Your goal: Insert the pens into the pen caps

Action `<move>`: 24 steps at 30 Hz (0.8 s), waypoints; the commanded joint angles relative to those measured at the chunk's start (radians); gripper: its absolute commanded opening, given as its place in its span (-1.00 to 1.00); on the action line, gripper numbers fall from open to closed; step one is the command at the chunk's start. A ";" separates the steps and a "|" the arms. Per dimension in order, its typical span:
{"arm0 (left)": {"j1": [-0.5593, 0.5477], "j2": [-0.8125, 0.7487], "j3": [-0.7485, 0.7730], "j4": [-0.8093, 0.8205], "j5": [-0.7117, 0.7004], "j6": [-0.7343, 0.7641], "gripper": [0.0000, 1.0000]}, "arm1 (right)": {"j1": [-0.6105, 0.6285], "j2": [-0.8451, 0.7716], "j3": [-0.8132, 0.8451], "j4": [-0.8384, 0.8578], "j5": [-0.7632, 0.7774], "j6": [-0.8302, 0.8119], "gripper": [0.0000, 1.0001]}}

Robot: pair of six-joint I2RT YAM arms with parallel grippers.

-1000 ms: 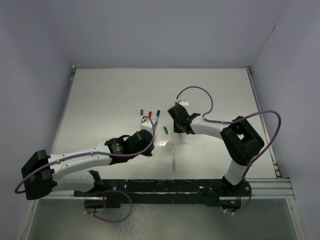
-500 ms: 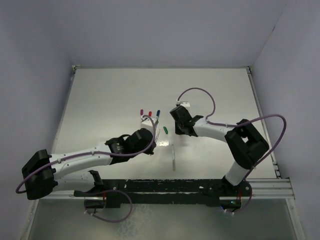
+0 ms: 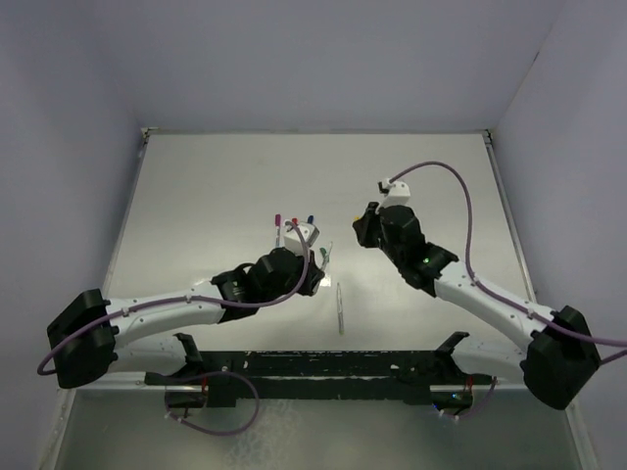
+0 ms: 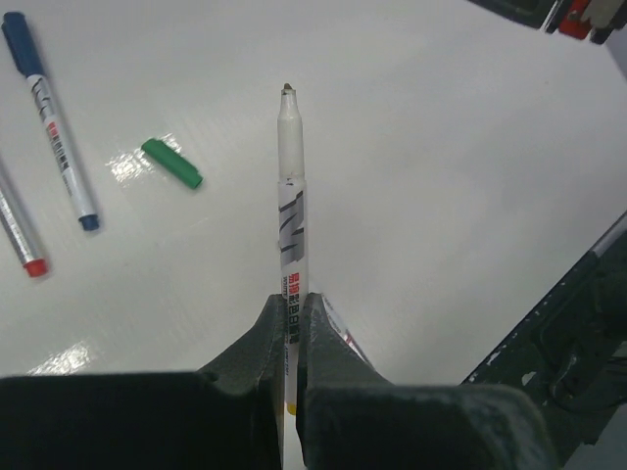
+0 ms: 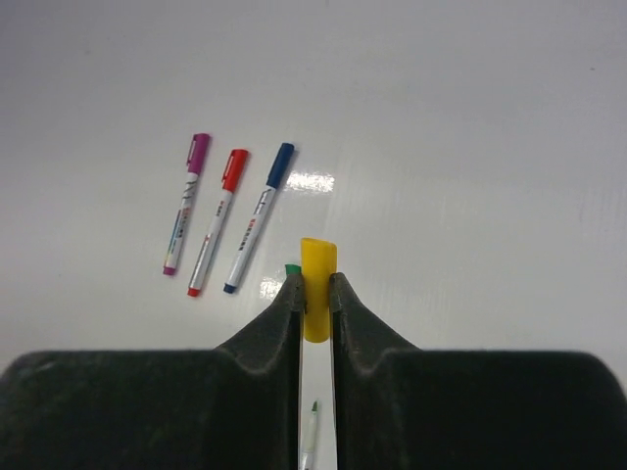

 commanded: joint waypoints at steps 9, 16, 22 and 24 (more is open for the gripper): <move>0.010 0.030 -0.051 0.460 0.152 0.015 -1.00 | -0.006 -0.343 -0.309 0.543 -0.131 0.019 -1.00; 0.011 0.047 -0.056 0.546 0.163 0.010 -1.00 | -0.006 -0.359 -0.389 0.735 -0.140 0.072 -1.00; 0.010 0.061 -0.054 0.552 0.154 0.008 -1.00 | -0.007 -0.349 -0.425 0.849 -0.126 0.110 -1.00; 0.011 0.065 -0.053 0.553 0.152 0.009 -1.00 | -0.007 -0.349 -0.434 0.862 -0.127 0.121 -1.00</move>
